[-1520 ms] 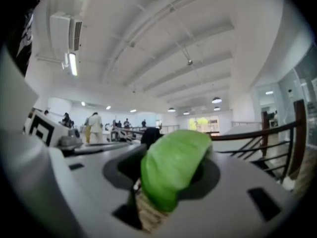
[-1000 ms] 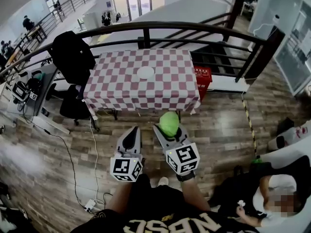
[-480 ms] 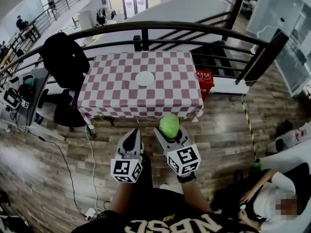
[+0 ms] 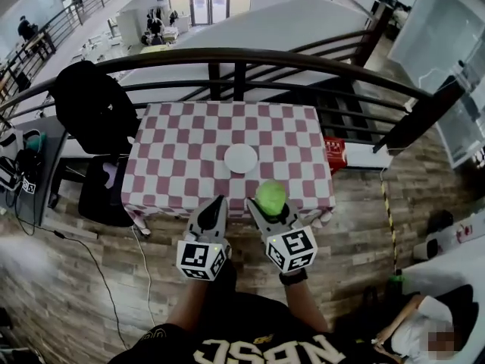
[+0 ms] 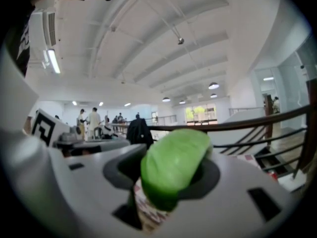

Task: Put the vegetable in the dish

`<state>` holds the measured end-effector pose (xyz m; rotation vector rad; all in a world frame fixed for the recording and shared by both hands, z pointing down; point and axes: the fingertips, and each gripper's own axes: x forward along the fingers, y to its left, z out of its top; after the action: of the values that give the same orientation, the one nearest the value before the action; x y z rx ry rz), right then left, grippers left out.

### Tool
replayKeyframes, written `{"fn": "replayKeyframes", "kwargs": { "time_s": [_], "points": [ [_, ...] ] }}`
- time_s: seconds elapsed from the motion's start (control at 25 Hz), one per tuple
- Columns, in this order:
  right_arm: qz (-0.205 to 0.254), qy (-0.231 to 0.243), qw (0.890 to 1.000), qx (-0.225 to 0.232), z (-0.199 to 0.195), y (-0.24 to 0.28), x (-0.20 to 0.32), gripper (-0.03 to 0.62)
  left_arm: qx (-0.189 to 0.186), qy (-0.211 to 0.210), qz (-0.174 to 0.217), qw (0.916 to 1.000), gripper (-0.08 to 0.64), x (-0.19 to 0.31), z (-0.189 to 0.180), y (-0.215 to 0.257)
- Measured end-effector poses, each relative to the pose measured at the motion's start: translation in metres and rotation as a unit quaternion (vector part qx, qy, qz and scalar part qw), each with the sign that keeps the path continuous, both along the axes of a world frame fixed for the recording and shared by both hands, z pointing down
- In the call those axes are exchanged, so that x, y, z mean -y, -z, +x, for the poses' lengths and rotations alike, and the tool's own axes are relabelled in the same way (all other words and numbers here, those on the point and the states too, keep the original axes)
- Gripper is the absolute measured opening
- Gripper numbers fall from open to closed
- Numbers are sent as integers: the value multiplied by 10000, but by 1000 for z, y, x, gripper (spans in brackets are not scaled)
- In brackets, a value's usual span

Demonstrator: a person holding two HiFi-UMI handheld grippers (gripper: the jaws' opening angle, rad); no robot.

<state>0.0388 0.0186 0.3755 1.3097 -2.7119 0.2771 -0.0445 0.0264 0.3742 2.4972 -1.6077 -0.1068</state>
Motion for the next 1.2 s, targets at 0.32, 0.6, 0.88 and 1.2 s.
{"fn": "replayKeyframes", "kwargs": {
  "time_s": [0.32, 0.6, 0.88, 1.2],
  "points": [
    [-172, 168, 9997, -68, -46, -5, 80, 199, 40, -86, -178, 9998, 17, 83, -66, -11],
    [-251, 195, 9991, -284, -17, -28, 117, 199, 14, -254, -143, 9996, 17, 117, -96, -22],
    [-758, 242, 9838, -1604, 68, -95, 149, 199, 61, -756, -514, 9958, 17, 143, -88, -65],
    [-1117, 658, 9713, -1994, 102, -164, 202, 199, 452, -1178, -948, 9875, 17, 184, -69, -125]
  ]
}}
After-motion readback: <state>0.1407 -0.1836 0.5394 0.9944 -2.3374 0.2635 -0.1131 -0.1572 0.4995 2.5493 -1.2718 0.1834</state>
